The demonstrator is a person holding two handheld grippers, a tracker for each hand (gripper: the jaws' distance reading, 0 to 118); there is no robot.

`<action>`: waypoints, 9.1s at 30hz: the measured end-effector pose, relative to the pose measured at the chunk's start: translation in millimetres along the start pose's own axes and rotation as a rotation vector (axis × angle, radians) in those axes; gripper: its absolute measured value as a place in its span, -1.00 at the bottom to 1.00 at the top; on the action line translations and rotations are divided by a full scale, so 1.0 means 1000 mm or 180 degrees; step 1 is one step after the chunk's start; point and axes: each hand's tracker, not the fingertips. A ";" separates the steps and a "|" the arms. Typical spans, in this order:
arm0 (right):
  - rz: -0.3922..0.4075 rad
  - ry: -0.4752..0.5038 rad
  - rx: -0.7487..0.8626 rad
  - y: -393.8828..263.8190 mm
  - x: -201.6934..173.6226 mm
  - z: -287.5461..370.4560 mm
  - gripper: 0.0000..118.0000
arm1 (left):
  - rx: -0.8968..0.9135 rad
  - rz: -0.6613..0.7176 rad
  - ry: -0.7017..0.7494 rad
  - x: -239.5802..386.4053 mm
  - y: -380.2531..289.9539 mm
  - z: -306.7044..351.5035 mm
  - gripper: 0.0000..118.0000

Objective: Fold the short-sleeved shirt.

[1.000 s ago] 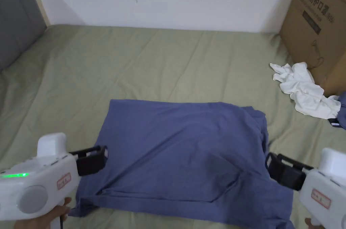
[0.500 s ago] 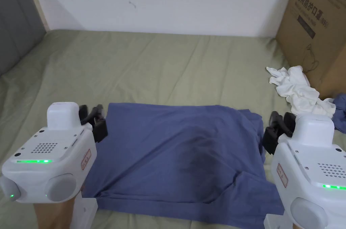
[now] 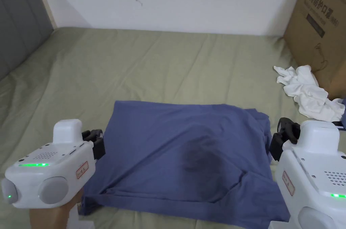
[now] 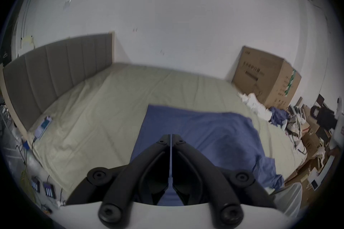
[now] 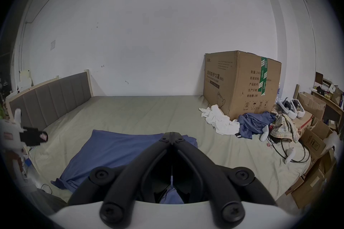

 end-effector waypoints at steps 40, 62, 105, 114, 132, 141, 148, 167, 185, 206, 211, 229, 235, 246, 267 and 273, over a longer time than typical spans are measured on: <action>-0.0499 -0.0345 -0.2107 -0.147 0.073 -0.036 0.87 | -0.1367 0.0150 0.0157 -0.045 -0.099 -0.053 -0.82; -0.0257 -0.0014 -0.1809 -0.121 0.060 -0.042 -0.83 | -0.1081 0.0369 0.0021 -0.046 -0.070 -0.051 -0.82; -0.0585 0.0129 -0.1023 -0.020 0.047 -0.142 0.97 | -0.0538 0.0172 -0.0059 -0.012 0.053 -0.111 0.96; -0.0524 0.0140 -0.0143 0.027 0.036 -0.045 1.00 | 0.0162 -0.0008 0.0032 0.009 0.056 -0.028 1.00; -0.0040 -0.0086 0.0234 0.023 0.016 -0.009 -0.96 | 0.0671 -0.0347 0.0028 0.031 0.026 0.005 -0.95; -0.0105 -0.0065 0.0099 0.018 0.020 -0.023 -0.96 | -0.0013 -0.0098 0.0026 -0.001 0.028 -0.035 -0.95; -0.0135 -0.0082 -0.0083 0.007 0.021 -0.047 -0.96 | -0.0819 0.0032 0.0155 -0.033 0.013 -0.103 -0.78; -0.0193 -0.0144 -0.0556 -0.024 0.027 -0.095 -0.96 | -0.1729 0.0001 0.0588 -0.048 -0.028 -0.200 0.64; -0.0571 -0.0290 -0.2309 -0.137 0.076 -0.180 0.82 | -0.1373 0.0056 0.0142 -0.040 0.002 -0.166 -0.77; -0.0385 -0.0072 -0.2172 -0.133 0.079 -0.153 -0.72 | -0.1389 0.0371 0.0039 -0.055 -0.014 -0.139 -0.77; -0.0390 -0.0069 -0.2171 -0.130 0.079 -0.130 -0.72 | -0.1350 0.0417 0.0008 -0.055 -0.015 -0.123 -0.77; -0.0677 -0.0208 -0.2590 -0.188 0.087 -0.078 -0.72 | -0.1758 0.0449 0.0288 -0.081 -0.103 -0.089 -0.77; -0.0713 -0.0187 -0.2353 -0.151 0.086 -0.063 0.13 | -0.1707 0.0543 0.0177 -0.075 -0.080 -0.072 0.31; -0.0596 0.0039 -0.0657 0.002 0.052 -0.028 0.94 | -0.0152 0.0356 -0.0256 -0.012 0.035 0.001 1.00; 0.0043 -0.0085 0.0177 0.031 0.003 -0.024 -0.96 | 0.0735 -0.0176 -0.0106 0.040 0.052 -0.002 -0.91; -0.0065 -0.0008 0.0042 0.029 0.005 -0.051 -0.96 | 0.0366 -0.0051 -0.0105 0.018 0.067 -0.050 -0.91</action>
